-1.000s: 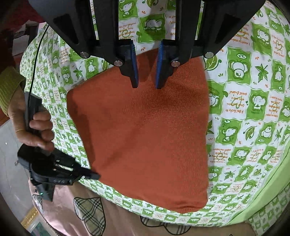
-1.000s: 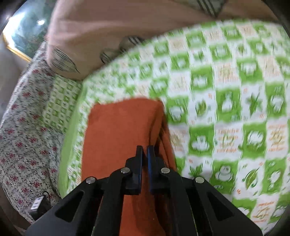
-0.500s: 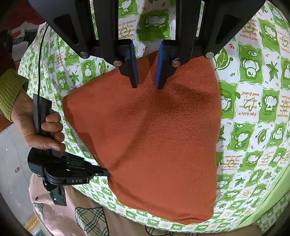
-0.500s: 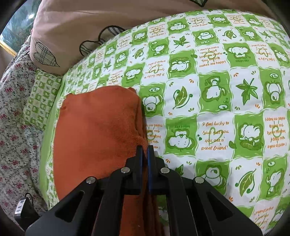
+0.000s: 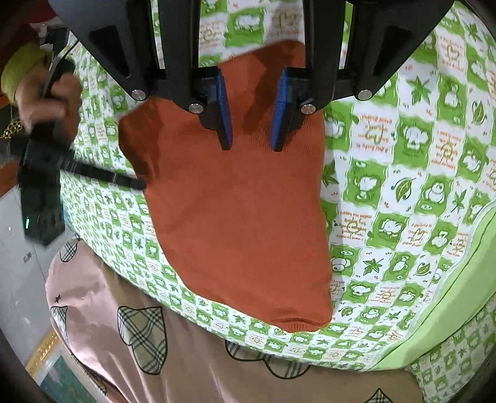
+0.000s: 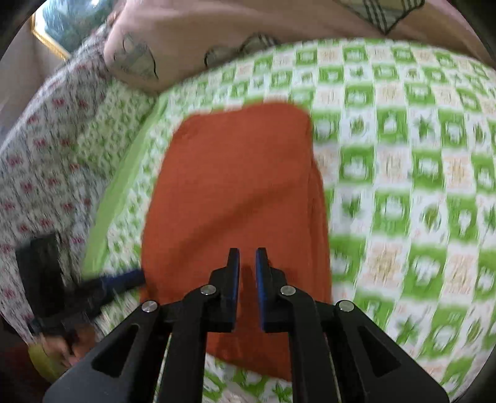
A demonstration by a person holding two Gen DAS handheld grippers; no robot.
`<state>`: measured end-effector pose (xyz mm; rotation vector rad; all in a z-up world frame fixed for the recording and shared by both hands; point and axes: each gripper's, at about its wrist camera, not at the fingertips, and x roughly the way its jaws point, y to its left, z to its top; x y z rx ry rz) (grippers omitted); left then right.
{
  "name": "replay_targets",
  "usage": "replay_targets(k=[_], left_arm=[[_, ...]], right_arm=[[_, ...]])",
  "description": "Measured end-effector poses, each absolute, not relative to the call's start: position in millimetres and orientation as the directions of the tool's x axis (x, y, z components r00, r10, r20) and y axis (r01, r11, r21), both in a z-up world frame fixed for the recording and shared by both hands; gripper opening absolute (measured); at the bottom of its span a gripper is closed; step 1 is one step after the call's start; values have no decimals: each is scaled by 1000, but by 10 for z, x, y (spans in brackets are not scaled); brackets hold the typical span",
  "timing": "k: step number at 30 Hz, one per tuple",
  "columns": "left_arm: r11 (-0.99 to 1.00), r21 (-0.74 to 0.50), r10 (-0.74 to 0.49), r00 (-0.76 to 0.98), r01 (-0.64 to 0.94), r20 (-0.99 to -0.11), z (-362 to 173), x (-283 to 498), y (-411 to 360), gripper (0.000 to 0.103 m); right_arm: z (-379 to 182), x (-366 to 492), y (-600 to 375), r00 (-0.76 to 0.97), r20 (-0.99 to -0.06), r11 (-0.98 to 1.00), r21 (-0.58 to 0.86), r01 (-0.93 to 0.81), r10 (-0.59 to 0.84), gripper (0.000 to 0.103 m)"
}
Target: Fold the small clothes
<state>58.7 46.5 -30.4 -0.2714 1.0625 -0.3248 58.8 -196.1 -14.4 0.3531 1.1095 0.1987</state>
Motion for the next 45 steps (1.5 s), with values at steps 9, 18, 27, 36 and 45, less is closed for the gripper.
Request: replay_targets(k=[9,18,27,36,45], left_arm=[[940,-318,-339,416,120,-844,-439,641,375,24],[928,-347,-371,377,132,-849,-418,155,489,24],[942,-315,-335,360,114,-871,-665,75,453,24],[951,-284,-309,368,121,-877,-665,53,382,24],[962,-263,-270,375,70,-887,-532,-151,535,33]], right_arm=[[-483,645,-2134,372,-892,948,307,80,258,0],[-169,298,-2049,393,-868,945,326,-8,303,3],[-603,119,-1993,323,-913,965,261,-6,249,2],[-579,70,-1982,331,-914,967,255,22,233,2],[-348,-37,-1963,331,-915,965,260,44,232,3]])
